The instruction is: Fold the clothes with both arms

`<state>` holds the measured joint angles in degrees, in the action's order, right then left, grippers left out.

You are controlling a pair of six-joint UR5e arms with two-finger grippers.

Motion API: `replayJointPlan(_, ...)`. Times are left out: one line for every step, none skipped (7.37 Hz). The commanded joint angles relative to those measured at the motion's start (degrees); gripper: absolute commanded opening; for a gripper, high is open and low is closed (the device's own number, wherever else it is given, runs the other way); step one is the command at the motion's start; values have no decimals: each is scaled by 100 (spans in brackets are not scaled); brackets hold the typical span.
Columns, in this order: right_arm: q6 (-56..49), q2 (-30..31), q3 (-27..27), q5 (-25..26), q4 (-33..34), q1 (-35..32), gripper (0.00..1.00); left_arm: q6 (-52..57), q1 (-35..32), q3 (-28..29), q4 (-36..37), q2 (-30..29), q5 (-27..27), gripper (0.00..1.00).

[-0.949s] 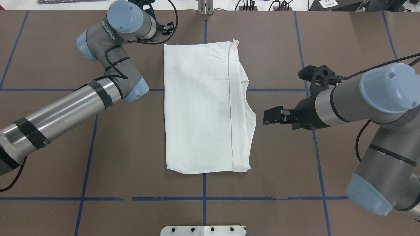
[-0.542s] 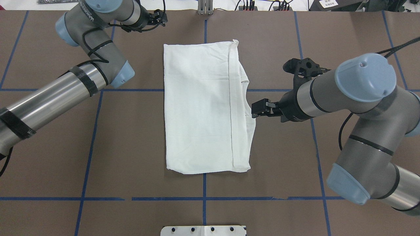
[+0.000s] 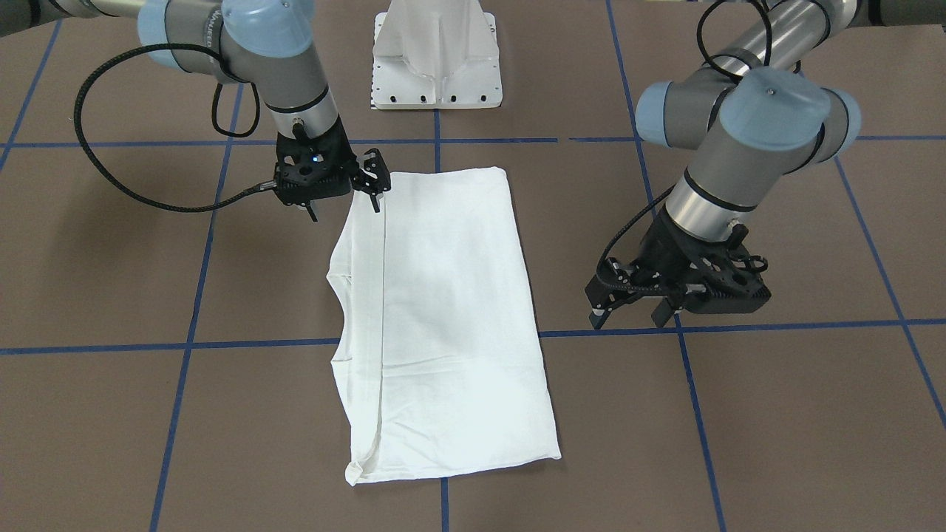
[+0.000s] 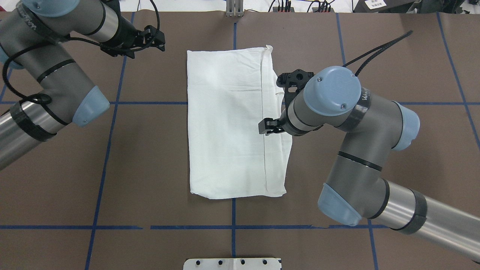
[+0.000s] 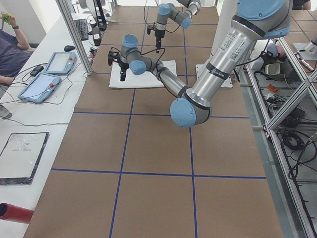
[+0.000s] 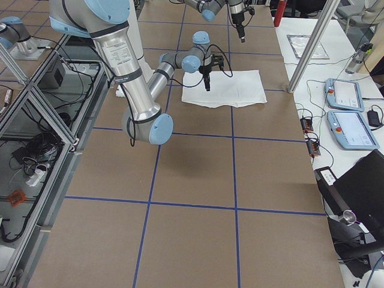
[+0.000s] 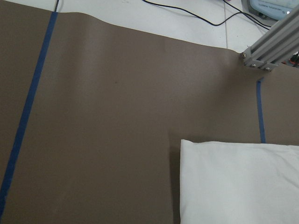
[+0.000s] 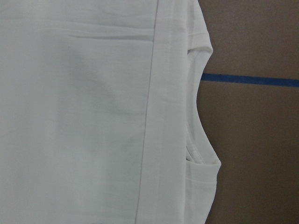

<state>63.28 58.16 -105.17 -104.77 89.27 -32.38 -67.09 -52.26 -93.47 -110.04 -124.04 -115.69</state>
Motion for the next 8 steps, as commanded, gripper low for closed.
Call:
replayJointPlan(-35,-409,714,158,3,56,100,-85,302,-497,404,81,-85,100)
replayJointPlan(-35,-385,752,263,12,195,100,-85,347,-497,404,90,-85,100)
replayJointPlan(-43,-358,752,273,12,336,100,-85,374,-497,404,82,-85,100)
replayJointPlan(-35,-332,726,273,82,476,100,-94,400,-497,404,90,-85,100)
replayJointPlan(-43,-323,743,273,134,660,100,-94,409,-497,404,82,-94,100)
replayJointPlan(-43,-271,769,282,170,715,100,-94,409,-488,396,90,-94,100)
replayJointPlan(-43,-261,804,282,240,724,100,-94,453,-462,378,90,-94,100)
replayJointPlan(-52,-261,857,351,258,741,100,-94,462,-436,343,82,-94,100)
